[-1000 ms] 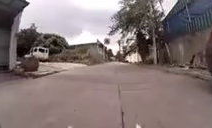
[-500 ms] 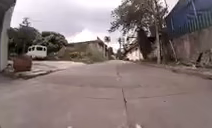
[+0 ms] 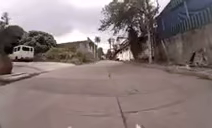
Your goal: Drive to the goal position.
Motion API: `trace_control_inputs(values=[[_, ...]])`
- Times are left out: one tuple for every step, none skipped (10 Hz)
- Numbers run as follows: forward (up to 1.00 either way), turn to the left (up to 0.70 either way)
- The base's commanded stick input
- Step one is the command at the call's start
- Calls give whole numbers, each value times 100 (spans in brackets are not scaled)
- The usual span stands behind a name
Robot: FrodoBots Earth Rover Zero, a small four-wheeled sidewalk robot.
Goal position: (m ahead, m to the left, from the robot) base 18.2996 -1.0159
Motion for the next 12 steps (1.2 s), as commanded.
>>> trace_control_inputs(values=[[100, 3], [100, 3], [100, 3], [100, 3], [100, 3], [100, 3], [100, 3], [100, 3], [100, 3], [100, 3], [100, 3], [100, 3]])
